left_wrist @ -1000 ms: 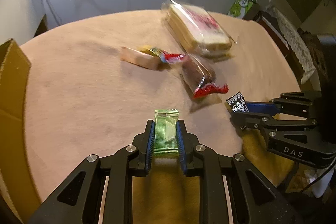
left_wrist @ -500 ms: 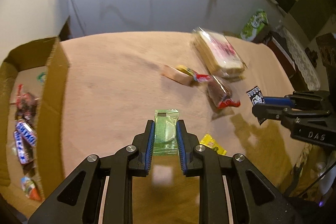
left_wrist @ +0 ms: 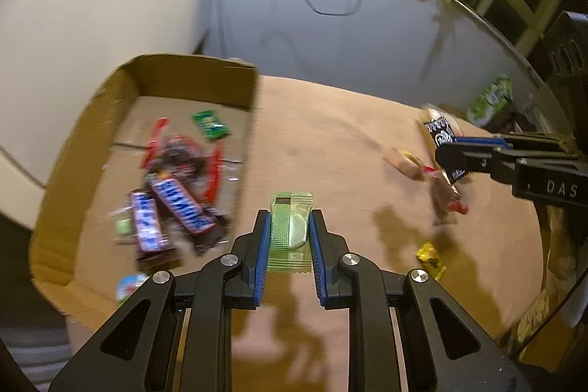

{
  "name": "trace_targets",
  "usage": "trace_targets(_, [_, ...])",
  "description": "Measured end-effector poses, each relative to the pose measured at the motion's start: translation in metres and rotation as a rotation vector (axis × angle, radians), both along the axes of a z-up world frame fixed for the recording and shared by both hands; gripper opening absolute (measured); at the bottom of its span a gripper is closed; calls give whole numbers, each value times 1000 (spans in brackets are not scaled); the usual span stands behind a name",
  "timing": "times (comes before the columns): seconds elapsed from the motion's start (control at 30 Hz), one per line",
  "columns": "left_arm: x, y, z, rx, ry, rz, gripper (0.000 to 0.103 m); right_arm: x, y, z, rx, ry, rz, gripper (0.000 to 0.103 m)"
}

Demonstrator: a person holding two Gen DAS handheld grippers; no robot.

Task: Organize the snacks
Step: 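Carry both candies over the cardboard box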

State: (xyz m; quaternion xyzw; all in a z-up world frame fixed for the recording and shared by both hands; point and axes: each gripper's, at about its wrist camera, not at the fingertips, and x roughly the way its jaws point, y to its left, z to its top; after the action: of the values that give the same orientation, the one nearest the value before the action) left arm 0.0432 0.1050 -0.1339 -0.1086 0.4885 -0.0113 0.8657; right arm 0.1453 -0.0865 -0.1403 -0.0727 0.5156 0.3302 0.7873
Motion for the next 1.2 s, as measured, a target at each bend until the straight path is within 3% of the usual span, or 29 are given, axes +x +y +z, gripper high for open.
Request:
trace_targets(0.6, [-29, 86, -3, 56, 6, 224, 19, 21, 127, 2, -6, -8, 192, 24])
trace_targets(0.87, [-30, 100, -13, 72, 21, 255, 19, 33, 165, -12, -34, 6, 245, 24])
trace_targets(1.2, [-27, 105, -16, 72, 21, 267, 20, 38, 183, -29, -71, 31, 286, 24])
